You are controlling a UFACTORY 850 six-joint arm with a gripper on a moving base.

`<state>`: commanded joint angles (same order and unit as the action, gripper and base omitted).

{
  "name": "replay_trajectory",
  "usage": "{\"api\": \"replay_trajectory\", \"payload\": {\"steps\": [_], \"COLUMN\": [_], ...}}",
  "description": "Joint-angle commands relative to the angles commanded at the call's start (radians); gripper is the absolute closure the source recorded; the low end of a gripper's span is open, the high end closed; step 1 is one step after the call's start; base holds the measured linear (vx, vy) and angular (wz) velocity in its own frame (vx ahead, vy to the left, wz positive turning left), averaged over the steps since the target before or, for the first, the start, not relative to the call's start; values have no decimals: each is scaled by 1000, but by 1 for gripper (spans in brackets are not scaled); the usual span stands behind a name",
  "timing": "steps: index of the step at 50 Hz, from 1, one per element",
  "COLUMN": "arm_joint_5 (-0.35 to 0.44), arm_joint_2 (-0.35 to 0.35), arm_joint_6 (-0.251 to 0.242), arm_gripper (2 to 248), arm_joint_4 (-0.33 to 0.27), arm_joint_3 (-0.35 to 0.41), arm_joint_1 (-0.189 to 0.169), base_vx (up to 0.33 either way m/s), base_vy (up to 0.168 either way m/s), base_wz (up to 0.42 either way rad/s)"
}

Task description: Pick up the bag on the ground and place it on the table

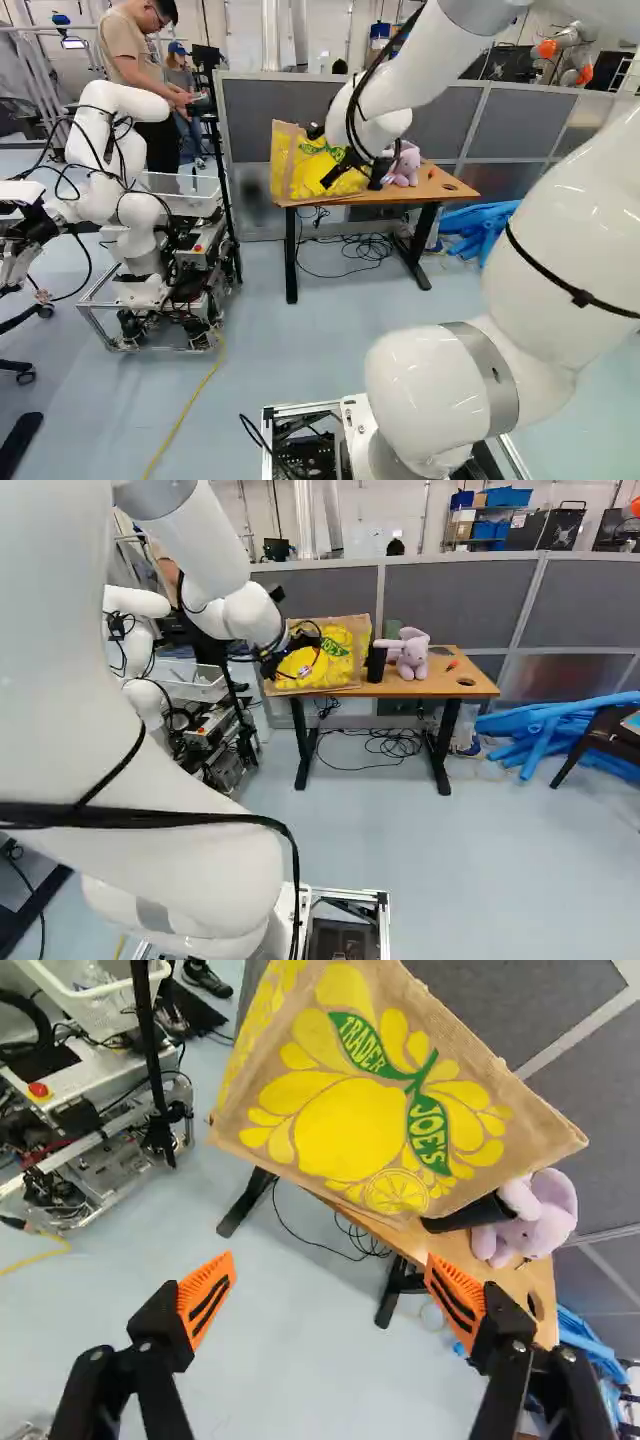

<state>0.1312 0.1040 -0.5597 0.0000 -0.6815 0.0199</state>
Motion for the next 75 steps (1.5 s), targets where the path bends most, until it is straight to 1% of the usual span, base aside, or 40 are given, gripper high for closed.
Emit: {"api": "replay_trajectory", "payload": {"steps": [14,25,37,56,75], "arm_joint_5": [172,289,402,548,653], "arm_joint_2": [41,68,95,130,154], "arm_joint_6": [129,218,303,414,493], "arm_gripper": [3,3,3,3,3], "arm_joint_4": [0,0,0,0,0], "arm_joint_3": [137,232,322,439,523], "arm_joint_1": [-5,-8,-11,-15,-18], "base_vx": [0,0,0,0,0], "base_vy": [0,0,0,0,0], "base_wz": [0,0,0,0,0]}}
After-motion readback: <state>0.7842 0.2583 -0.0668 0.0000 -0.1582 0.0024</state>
